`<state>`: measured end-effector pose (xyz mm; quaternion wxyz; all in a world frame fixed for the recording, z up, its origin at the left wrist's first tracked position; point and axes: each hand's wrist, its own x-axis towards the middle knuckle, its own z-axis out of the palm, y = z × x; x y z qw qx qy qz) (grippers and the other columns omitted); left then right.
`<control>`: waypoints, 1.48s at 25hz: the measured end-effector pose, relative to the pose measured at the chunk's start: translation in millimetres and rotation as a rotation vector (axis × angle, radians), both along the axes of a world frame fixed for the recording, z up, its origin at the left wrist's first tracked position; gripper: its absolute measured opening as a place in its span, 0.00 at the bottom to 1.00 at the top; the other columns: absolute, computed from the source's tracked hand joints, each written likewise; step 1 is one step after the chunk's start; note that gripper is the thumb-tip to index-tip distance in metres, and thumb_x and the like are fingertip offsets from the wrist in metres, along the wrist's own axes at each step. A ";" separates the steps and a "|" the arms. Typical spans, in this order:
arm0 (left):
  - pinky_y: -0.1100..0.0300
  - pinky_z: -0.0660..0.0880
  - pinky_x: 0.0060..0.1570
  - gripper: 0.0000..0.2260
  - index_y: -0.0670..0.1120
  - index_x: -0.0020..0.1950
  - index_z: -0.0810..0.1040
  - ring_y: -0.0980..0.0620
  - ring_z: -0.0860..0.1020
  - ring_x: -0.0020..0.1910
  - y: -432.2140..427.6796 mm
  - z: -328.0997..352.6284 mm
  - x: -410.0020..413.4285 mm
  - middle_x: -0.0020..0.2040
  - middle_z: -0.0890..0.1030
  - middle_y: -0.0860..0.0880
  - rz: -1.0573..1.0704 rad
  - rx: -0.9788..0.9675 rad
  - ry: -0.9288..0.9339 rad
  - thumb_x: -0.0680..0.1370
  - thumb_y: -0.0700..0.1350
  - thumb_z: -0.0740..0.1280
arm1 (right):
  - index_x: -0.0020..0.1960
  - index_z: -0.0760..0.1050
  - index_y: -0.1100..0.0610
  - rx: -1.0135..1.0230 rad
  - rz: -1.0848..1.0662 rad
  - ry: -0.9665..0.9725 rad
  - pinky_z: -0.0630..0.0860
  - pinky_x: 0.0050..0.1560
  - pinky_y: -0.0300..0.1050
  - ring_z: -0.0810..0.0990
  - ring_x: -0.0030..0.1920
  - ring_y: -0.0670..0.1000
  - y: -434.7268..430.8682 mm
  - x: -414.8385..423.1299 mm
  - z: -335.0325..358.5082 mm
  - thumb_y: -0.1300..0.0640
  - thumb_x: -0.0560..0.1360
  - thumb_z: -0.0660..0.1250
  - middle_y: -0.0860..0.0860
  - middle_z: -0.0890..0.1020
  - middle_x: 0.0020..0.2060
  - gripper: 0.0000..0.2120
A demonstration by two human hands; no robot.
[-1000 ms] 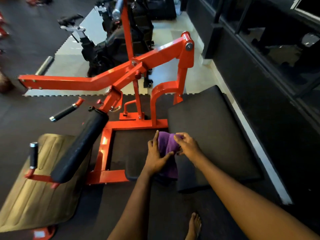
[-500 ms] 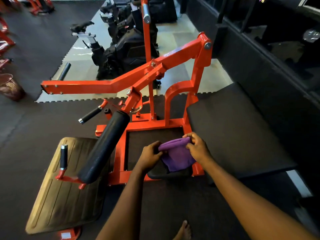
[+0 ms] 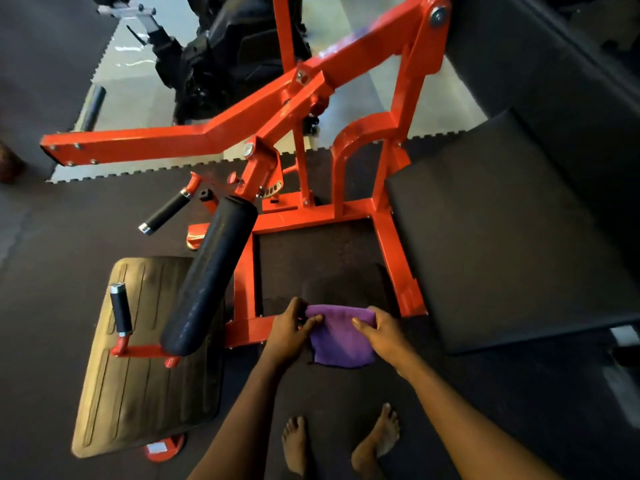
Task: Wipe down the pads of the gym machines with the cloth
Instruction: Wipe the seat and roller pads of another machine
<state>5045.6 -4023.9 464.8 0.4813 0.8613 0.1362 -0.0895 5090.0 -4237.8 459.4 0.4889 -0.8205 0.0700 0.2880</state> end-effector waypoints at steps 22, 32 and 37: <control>0.52 0.58 0.75 0.29 0.40 0.76 0.69 0.43 0.65 0.76 45.1 -410.0 179.5 0.76 0.69 0.40 -0.080 0.241 -0.179 0.80 0.54 0.51 | 0.78 0.63 0.39 -0.734 0.118 -0.318 0.64 0.70 0.56 0.62 0.77 0.60 -8.4 104.5 -337.6 0.33 0.77 0.62 0.51 0.63 0.79 0.31; 0.49 0.69 0.65 0.21 0.45 0.66 0.79 0.41 0.75 0.63 45.1 -451.0 192.7 0.65 0.77 0.42 0.051 0.153 -0.330 0.86 0.53 0.51 | 0.79 0.50 0.34 -0.998 -0.032 -0.568 0.59 0.70 0.67 0.53 0.79 0.62 6.0 92.4 -421.4 0.18 0.69 0.47 0.47 0.49 0.82 0.43; 0.47 0.69 0.66 0.21 0.45 0.65 0.78 0.40 0.73 0.66 47.2 -449.9 189.3 0.67 0.76 0.40 0.040 0.178 -0.287 0.86 0.53 0.50 | 0.80 0.54 0.37 -0.980 -0.209 -0.487 0.58 0.72 0.70 0.55 0.78 0.65 15.5 104.5 -424.7 0.33 0.79 0.55 0.50 0.50 0.82 0.31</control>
